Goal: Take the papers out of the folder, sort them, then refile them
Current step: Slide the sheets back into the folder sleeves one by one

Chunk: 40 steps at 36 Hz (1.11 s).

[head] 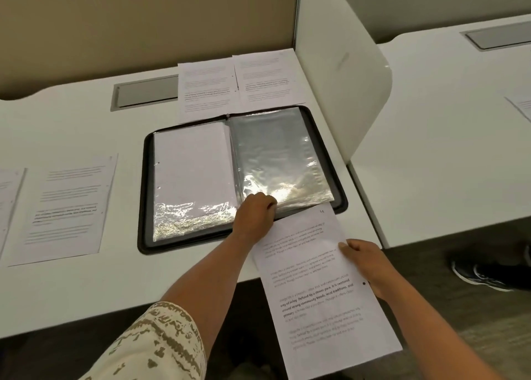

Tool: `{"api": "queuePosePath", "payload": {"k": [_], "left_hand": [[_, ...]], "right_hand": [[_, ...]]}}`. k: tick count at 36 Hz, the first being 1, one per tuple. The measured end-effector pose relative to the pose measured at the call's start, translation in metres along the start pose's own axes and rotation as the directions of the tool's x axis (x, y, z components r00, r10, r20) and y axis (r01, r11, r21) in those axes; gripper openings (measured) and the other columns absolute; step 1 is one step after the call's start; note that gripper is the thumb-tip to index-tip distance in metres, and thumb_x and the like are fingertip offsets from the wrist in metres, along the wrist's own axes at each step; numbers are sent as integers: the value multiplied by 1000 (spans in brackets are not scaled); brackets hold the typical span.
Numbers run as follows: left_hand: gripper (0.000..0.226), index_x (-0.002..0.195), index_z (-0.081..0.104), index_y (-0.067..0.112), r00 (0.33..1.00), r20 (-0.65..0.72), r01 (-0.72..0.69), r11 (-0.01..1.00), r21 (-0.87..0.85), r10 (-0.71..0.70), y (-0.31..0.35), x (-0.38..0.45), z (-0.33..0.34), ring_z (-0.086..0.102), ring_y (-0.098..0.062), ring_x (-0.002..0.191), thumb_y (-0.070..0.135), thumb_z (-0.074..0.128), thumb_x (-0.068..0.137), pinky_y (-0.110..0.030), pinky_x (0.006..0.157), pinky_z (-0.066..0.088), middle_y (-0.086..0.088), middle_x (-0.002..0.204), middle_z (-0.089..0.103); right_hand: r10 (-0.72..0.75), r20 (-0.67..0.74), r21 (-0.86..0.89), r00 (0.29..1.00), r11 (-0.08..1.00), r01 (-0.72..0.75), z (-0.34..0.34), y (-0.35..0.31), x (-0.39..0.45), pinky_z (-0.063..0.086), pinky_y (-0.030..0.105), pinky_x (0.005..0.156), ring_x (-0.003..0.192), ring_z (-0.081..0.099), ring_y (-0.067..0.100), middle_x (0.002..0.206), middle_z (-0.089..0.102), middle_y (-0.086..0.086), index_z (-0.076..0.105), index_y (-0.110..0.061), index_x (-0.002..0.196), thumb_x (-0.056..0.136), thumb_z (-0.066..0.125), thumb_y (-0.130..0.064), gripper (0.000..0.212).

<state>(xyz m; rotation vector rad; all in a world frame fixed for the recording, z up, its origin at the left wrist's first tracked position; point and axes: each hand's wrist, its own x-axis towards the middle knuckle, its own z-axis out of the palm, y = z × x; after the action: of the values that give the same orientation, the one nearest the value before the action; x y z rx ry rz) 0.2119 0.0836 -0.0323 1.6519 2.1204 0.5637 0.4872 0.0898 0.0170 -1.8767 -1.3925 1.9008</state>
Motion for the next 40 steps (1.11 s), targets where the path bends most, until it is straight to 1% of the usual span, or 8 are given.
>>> {"api": "queuePosePath", "payload": {"k": [6, 11, 14, 22, 29, 34, 37, 40], "left_hand": [[6, 91, 72, 18, 995, 7, 101, 982, -158, -101, 3, 3, 3, 55, -11, 81, 20, 67, 91, -24, 73, 41, 5, 88, 61], [8, 80, 72, 21, 983, 7, 176, 913, -367, -186, -2, 8, -2, 57, 0, 74, 27, 74, 86, -19, 69, 43, 11, 80, 66], [11, 81, 73, 20, 978, 11, 194, 899, -392, -206, -2, 10, -5, 58, 1, 74, 30, 74, 87, -16, 67, 41, 12, 79, 66], [8, 86, 68, 19, 997, -64, 28, 990, -140, -37, 6, 15, -10, 56, -11, 78, 24, 64, 91, -26, 70, 47, 6, 84, 62], [14, 89, 67, 15, 984, -135, -102, 992, 80, 113, 3, -1, 2, 53, -17, 80, 24, 59, 96, -33, 64, 49, 2, 84, 62], [9, 86, 67, 11, 966, -181, -163, 977, 135, 186, 5, -1, -1, 54, -21, 75, 18, 64, 92, -37, 54, 51, -2, 80, 61], [8, 87, 67, 10, 962, -159, -198, 966, 164, 224, 5, -1, 0, 56, -22, 77, 18, 67, 91, -37, 53, 51, -3, 81, 61], [10, 90, 67, 10, 963, -112, -217, 955, 203, 243, 4, -1, 1, 57, -23, 78, 20, 66, 93, -38, 53, 52, -3, 84, 61]], "right_hand": [[-22, 29, -15, 999, 1000, 23, -1, -5, 3, 58, 57, 87, 91, 74, 36, 97, 77, 14, 71, -3, 105, 104, 54, -25, 27], [-48, 47, -1, 998, 999, 48, -2, -13, 6, 59, 56, 87, 90, 75, 34, 98, 77, 12, 72, -9, 108, 104, 55, -22, 22], [-70, 45, -17, 997, 997, 71, -1, -20, 9, 59, 55, 88, 90, 75, 34, 97, 78, 11, 73, -9, 107, 102, 57, -21, 21], [-120, 61, -96, 991, 987, 125, 6, -50, 18, 59, 51, 86, 87, 74, 37, 91, 78, 14, 74, 0, 100, 97, 62, -19, 22], [-89, 26, -52, 996, 995, 90, 9, -48, 21, 59, 39, 73, 74, 75, 30, 87, 77, 16, 73, 2, 90, 94, 64, -12, 17], [-90, -34, 35, 995, 995, 91, -2, -51, 27, 59, 49, 84, 84, 74, 35, 90, 77, 16, 73, 5, 96, 93, 66, -11, 18], [-101, -61, 64, 993, 992, 105, -6, -49, 28, 60, 44, 83, 85, 74, 32, 92, 78, 14, 74, -1, 98, 95, 65, -11, 14], [-133, -78, 93, 988, 986, 140, -7, -48, 29, 61, 33, 70, 78, 74, 24, 92, 78, 13, 74, -2, 100, 96, 63, -10, 14]]}}
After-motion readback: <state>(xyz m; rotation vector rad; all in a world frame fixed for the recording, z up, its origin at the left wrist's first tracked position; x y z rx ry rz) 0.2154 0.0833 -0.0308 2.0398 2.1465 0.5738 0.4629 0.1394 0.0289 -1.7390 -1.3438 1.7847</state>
